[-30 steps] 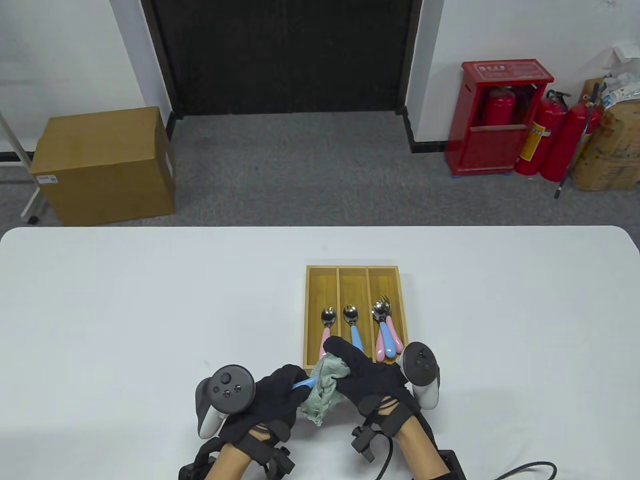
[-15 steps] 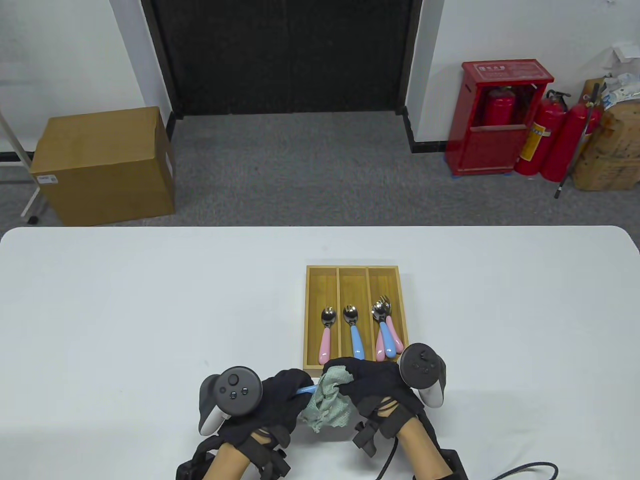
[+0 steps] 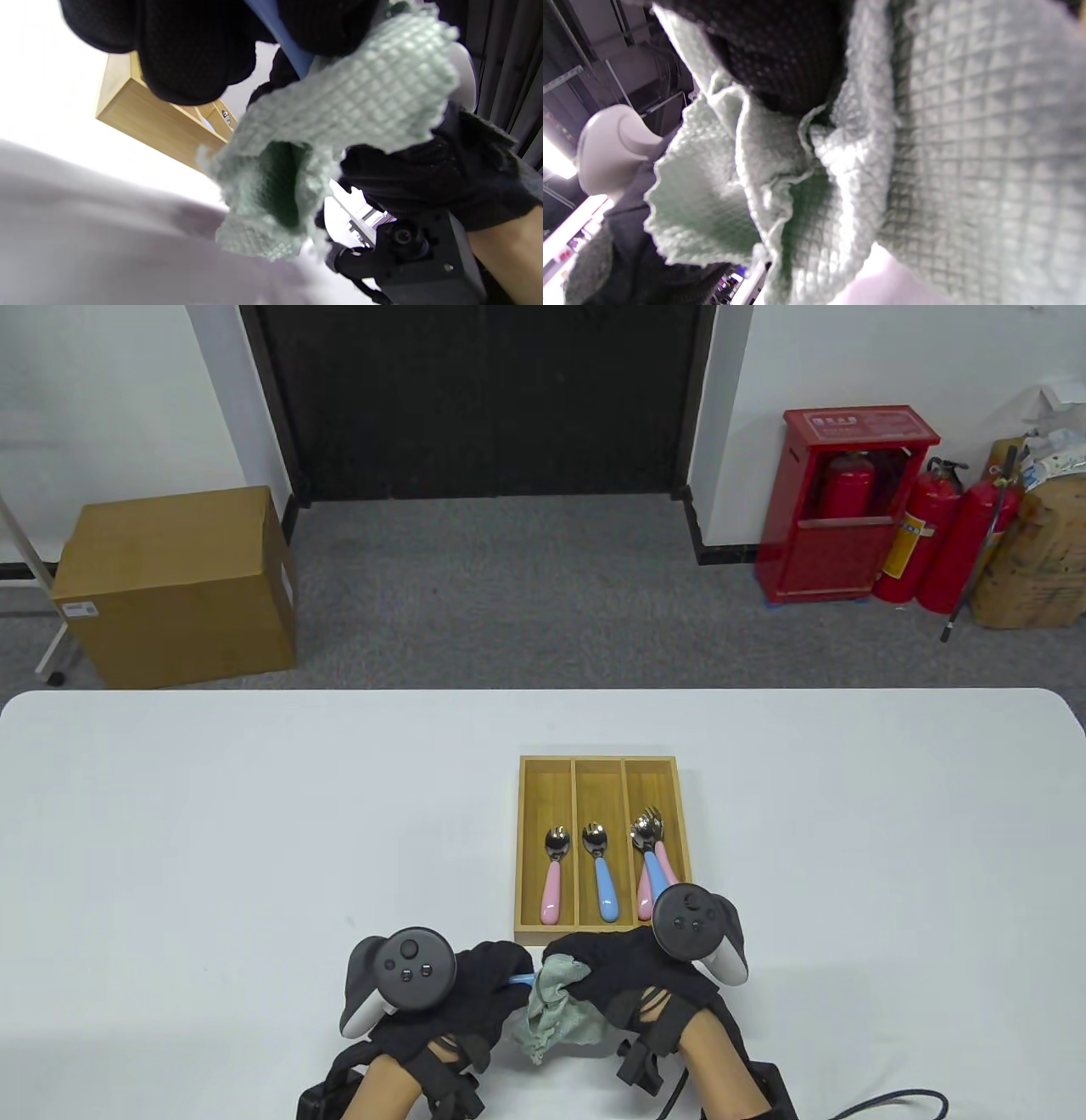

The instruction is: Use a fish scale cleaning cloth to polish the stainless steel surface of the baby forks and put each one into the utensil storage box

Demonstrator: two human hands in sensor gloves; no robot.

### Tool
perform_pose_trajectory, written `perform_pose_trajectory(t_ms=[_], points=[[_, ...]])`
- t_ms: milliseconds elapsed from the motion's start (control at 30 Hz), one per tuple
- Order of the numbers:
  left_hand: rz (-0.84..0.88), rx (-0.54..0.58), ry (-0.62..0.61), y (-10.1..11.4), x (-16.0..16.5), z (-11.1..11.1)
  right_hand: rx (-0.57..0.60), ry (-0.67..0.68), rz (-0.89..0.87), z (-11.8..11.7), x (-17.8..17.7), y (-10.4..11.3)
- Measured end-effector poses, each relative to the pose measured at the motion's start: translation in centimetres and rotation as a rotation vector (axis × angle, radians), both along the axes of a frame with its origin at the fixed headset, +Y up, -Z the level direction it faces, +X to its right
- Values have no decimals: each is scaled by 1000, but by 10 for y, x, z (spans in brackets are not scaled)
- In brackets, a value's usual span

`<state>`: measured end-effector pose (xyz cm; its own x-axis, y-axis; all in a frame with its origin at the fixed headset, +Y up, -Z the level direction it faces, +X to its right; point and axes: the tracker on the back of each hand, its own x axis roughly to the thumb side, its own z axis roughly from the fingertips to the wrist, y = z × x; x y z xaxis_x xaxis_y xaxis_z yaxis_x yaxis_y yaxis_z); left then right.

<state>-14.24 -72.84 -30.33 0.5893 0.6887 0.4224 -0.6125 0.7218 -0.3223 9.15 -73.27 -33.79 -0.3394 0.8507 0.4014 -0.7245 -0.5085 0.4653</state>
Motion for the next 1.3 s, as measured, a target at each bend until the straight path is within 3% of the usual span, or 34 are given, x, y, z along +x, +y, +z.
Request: perform_pose_trajectory(t_ms=[300, 500, 767, 933, 1100, 1300], points=[[22, 15, 51, -1, -2, -1, 172, -169, 57, 4, -1, 12], [20, 20, 74, 0, -4, -2, 183, -256, 130, 3, 2, 11], [-29, 8, 41, -4, 0, -3, 135, -89, 104, 0, -4, 2], [-12, -1, 43, -5, -2, -5, 196, -94, 104, 3, -10, 9], [-16, -2, 39, -6, -1, -5, 175, -87, 93, 2, -8, 7], [7, -13, 56, -6, -2, -6, 204, -162, 104, 1, -5, 9]])
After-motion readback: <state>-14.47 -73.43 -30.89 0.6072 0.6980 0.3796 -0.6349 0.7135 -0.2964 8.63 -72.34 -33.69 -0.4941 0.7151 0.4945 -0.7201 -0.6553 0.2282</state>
